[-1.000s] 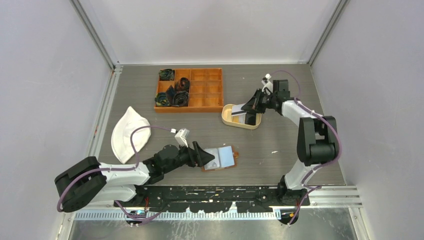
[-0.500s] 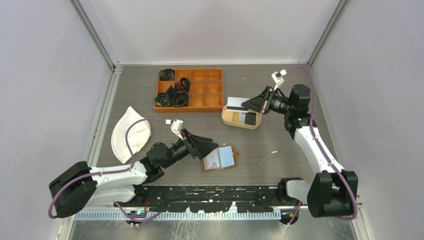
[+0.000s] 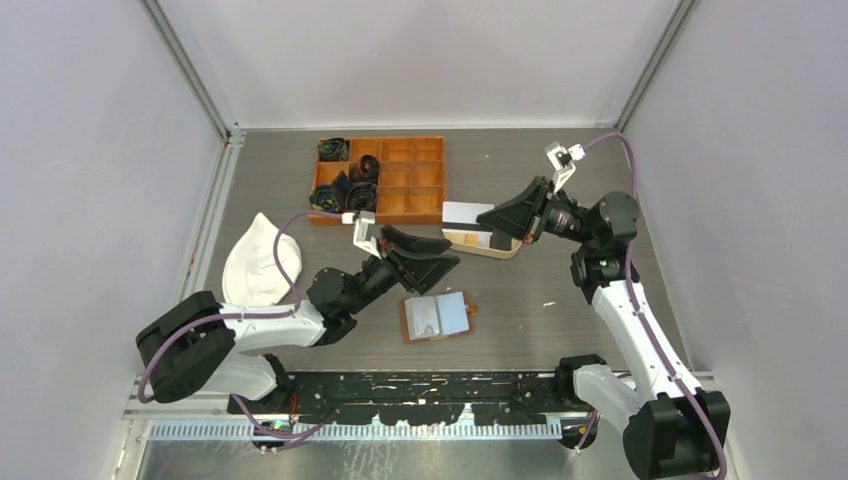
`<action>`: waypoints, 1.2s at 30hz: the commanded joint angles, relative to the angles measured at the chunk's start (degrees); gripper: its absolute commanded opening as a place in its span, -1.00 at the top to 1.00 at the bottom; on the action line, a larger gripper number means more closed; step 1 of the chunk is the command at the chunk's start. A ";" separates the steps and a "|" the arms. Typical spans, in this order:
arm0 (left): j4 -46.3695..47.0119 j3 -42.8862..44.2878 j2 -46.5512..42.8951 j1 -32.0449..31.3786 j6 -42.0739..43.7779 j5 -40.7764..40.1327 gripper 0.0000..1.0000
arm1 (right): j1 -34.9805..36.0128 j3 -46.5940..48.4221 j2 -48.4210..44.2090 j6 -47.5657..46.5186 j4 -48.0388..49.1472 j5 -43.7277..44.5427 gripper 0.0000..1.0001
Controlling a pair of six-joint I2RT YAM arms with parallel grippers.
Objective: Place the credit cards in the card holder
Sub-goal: Pick up the credit card from the storage box.
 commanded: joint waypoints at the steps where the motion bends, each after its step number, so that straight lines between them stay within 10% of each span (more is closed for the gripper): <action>1: 6.61 3.97 0.33 -0.35 3.61 0.73 -0.26 | 1.56 -0.23 -0.93 0.91 4.41 -1.70 0.98; 8: 6.61 6.00 1.33 -0.35 3.57 -0.64 0.14 | 3.51 -0.36 -1.15 0.42 4.39 -2.64 0.98; 15: 6.61 6.30 0.88 -0.24 5.12 0.20 1.00 | 4.73 0.20 -1.23 -3.19 0.59 -3.46 0.97; 19: 3.51 3.30 -2.77 0.64 6.35 1.26 1.00 | 4.87 4.36 -1.84 -19.72 -16.03 -5.73 0.10; 22: -9.50 0.78 -9.56 1.72 8.92 4.09 1.00 | 4.91 11.63 -1.80 -48.69 -47.57 -7.01 -0.43; 25: -37.42 3.42 -18.33 1.78 15.20 8.47 1.00 | 4.87 14.61 -1.92 -71.82 -66.19 -6.95 -0.54; 29: -71.28 9.86 -25.26 1.76 24.13 12.16 1.00 | 5.70 10.16 -3.82 -90.62 -72.17 -8.94 -0.64; 36: -87.99 20.13 -20.63 -0.35 32.68 17.43 1.00 | 10.58 7.42 -0.05 -99.82 -75.48 -9.39 -0.67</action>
